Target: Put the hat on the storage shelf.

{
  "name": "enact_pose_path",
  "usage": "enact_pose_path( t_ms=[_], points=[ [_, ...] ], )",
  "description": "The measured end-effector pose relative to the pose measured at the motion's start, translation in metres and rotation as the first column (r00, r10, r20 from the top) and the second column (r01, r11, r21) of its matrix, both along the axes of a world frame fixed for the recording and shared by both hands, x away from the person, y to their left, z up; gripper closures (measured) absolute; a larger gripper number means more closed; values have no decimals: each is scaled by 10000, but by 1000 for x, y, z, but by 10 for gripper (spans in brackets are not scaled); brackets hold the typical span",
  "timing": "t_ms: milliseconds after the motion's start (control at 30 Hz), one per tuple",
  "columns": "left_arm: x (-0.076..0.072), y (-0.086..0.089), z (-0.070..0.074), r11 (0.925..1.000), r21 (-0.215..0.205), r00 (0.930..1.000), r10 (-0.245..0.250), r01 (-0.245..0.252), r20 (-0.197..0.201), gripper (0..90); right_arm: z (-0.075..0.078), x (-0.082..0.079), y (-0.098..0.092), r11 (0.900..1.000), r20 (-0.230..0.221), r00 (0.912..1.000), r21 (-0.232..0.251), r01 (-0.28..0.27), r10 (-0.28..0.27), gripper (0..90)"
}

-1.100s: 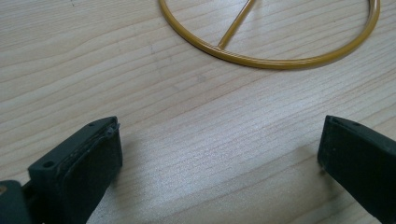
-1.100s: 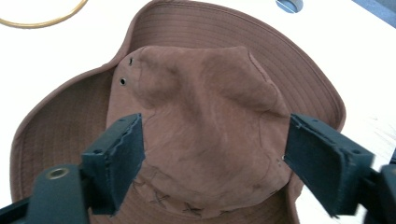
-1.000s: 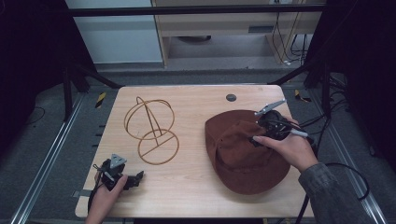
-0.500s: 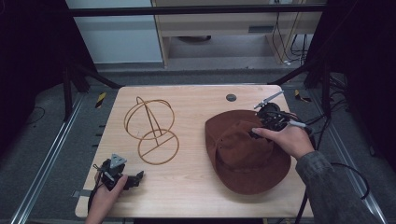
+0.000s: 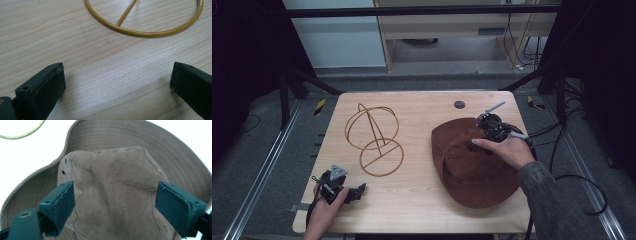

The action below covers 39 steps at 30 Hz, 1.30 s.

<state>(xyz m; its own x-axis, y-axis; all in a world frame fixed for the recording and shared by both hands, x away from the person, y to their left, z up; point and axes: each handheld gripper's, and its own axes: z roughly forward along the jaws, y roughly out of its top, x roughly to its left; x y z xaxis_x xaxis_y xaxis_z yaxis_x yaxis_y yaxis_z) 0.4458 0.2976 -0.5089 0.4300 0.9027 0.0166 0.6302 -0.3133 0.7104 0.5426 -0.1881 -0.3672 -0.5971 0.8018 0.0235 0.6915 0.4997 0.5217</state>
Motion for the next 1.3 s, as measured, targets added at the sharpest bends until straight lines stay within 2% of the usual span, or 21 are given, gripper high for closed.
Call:
enact_pose_path(
  t_ms=[167, 567, 833, 933, 967, 1000, 1100, 1300],
  points=[
    [0, 0, 0, 10000, 14, 10000, -12, 12, -9, 0, -8, 3, 5, 10000, -184, 9998, -38, -3, 2, 154],
    [0, 0, 0, 10000, 41, 10000, -32, 32, -25, 0, -22, 6, 10, 9999, -338, 9994, -118, -9, 5, 289],
    [0, 0, 0, 10000, 40, 10000, -33, 33, -20, 0, -29, 7, 6, 9999, -426, 9990, -104, 88, -92, 447],
    [0, 0, 0, 10000, 41, 10000, -33, 33, -18, 0, -29, 7, 3, 9998, -402, 9990, -63, 170, -173, 540],
    [0, 0, 0, 10000, 39, 10000, -32, 32, -20, 0, -29, 7, 2, 9998, -421, 9989, -55, 180, -182, 608],
    [0, 0, 0, 10000, 39, 10000, -32, 32, -21, 0, -29, 7, 2, 9998, -421, 9989, -55, 180, -182, 608],
    [0, 0, 0, 10000, 57, 10000, -48, 48, -15, 0, -29, 7, 0, 10000, -539, 9985, 18, 73, -71, 709],
    [0, 0, 0, 10000, 45, 10000, -35, 35, -19, 0, -30, 6, -5, 9996, -606, 9982, 291, 37, -19, 840]
  ],
)
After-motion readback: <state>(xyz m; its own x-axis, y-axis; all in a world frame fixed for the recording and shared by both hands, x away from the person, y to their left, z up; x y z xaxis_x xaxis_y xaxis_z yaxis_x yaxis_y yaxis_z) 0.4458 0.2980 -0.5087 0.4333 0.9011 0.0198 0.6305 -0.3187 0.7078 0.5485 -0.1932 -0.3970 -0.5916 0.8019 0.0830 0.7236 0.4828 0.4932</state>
